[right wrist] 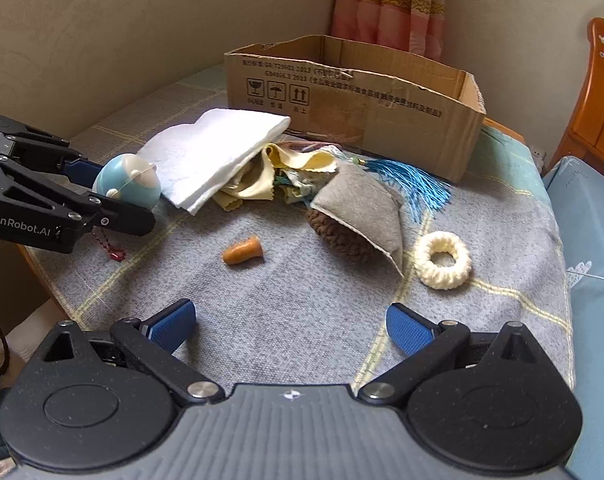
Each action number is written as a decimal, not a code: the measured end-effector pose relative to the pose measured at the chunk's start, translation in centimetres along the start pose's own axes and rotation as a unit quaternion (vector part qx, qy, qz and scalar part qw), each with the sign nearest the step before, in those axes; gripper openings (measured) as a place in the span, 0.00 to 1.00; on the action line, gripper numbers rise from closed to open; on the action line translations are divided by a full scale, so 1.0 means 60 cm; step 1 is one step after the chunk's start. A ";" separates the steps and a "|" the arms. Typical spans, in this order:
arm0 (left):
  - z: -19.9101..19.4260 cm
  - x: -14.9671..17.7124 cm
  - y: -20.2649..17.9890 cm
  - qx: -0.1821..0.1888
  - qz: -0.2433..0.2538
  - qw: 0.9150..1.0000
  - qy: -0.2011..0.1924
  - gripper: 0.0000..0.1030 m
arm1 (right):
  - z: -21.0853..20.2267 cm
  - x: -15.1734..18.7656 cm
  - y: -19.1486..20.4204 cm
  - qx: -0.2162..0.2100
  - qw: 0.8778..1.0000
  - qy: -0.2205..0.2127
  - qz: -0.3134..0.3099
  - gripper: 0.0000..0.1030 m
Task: Organize soft objects
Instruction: 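Reach the left gripper to the blue-white plush toy and close on it, then carry the plush toy into the box with the left gripper while the right gripper grasps the orange earplug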
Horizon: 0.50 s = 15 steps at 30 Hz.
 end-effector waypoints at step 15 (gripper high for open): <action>-0.006 -0.006 0.014 0.005 -0.011 1.000 0.001 0.44 | 0.023 -0.047 0.029 -0.053 0.996 -0.030 -0.062 0.37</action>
Point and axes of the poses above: each gripper's, at about its wrist camera, not at the fingertips, and z roughly the way its jaws point, y to its left, x to its underside, the point moved 3 cm from there along z, roughly the way its jaws point, and after that the axes turned 6 degrees about -z, right-handed, at the moved point
